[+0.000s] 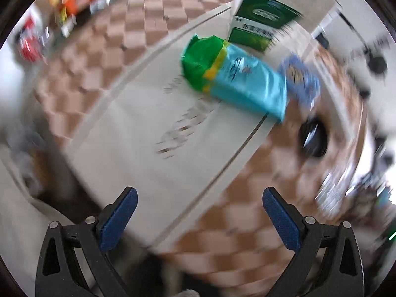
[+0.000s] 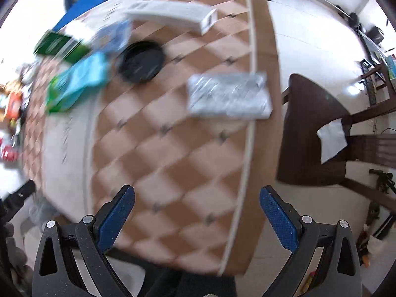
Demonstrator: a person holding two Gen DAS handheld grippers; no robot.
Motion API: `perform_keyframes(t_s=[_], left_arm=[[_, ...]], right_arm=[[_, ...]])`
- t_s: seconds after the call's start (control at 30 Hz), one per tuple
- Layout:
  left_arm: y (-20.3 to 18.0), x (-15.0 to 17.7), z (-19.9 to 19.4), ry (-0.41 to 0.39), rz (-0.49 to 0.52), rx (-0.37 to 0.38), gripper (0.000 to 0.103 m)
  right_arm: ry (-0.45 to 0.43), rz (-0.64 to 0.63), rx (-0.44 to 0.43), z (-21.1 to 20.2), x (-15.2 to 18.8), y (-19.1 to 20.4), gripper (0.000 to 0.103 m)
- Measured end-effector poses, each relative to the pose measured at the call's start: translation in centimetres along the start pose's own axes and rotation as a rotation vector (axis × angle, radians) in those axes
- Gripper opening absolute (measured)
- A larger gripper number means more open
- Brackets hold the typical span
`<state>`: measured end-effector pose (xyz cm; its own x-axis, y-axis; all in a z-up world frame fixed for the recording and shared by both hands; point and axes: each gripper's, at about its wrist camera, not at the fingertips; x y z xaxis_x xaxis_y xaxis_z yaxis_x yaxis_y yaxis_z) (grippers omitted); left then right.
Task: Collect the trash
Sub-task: 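Grasp the green-and-blue rice bag with the left tool while the right tool grasps the silver foil pack, then lift the rice bag and foil pack off the table toward the bin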
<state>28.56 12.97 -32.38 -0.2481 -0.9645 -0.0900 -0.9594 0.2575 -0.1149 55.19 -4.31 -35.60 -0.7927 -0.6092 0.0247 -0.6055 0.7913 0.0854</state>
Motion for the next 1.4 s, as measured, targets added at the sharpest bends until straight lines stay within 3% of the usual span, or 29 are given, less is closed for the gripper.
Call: perform_keyframes(t_s=[0.2, 0.33, 0.37, 0.4, 0.43, 0.5, 0.57, 0.6, 0.67, 0.83, 0.97, 1.13, 1.23, 1.3, 1.4], left_arm=[[-0.9, -6.7, 4.9, 0.067, -0.288, 0.132, 0.103], [-0.9, -9.6, 7.3, 0.093, -0.399, 0.181, 0.103], [-0.9, -10.1, 7.8, 0.095, -0.415, 0.182, 0.099], [-0.9, -10.7, 8.3, 0.098, -0.426, 0.171, 0.092], [-0.7, -11.2, 8.6, 0.098, -0.433, 0.161, 0.072], [-0.5, -11.7, 8.9, 0.092, -0.425, 0.155, 0.062], [-0.6, -12.0, 8.5, 0.064, -0.367, 0.110, 0.031], [-0.8, -12.0, 8.3, 0.057, -0.328, 0.099, 0.029], [-0.9, -12.1, 8.1, 0.049, -0.240, 0.062, 0.011], [-2.2, -9.1, 5.9, -0.004, 0.036, -0.061, 0.008], [-3.0, -4.6, 4.8, 0.011, 0.185, -0.076, 0.008], [-2.9, 0.4, 5.1, 0.071, 0.262, -0.074, 0.008], [-2.5, 1.7, 5.5, 0.103, 0.269, -0.073, 0.010], [-1.7, 1.8, 5.9, 0.113, 0.234, -0.076, 0.015], [0.2, 1.3, 6.4, 0.125, 0.135, -0.008, 0.023]], right_arm=[[0.057, 0.126, 0.006, 3.0, -7.1, -1.6, 0.102], [0.074, 0.262, -0.033, 4.5, -9.8, -2.1, 0.102], [0.074, 0.285, -0.041, 4.7, -10.1, -2.1, 0.102], [0.077, 0.305, -0.047, 4.9, -10.4, -2.1, 0.102], [0.081, 0.317, -0.052, 5.2, -10.6, -1.9, 0.102], [0.071, 0.329, -0.067, 5.4, -10.6, -1.7, 0.102], [0.070, 0.335, -0.071, 5.3, -10.7, -1.5, 0.102], [0.064, 0.339, -0.071, 5.2, -10.6, -1.5, 0.102], [0.056, 0.354, -0.077, 5.3, -10.5, -2.0, 0.102], [0.019, 0.511, -0.131, 5.1, -9.3, -5.0, 0.102], [0.074, 0.643, -0.191, 5.9, -7.5, -6.5, 0.102], [0.140, 0.747, -0.229, 8.0, -6.8, -7.0, 0.102], [0.101, 0.709, -0.175, 8.2, -8.0, -5.7, 0.090], [0.074, 0.658, -0.125, 8.1, -9.0, -4.7, 0.088], [0.046, 0.560, -0.056, 8.1, -10.9, -2.6, 0.087]])
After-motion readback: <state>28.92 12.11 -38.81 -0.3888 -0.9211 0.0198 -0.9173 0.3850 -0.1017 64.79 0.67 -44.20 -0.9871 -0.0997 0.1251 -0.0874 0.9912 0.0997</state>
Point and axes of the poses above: each gripper's, at about its wrist camera, not at the fingertips, and z roughly the way its jaws point, y to its left, x to its underside, and after that the axes turned 10 degrees about z, right-handed
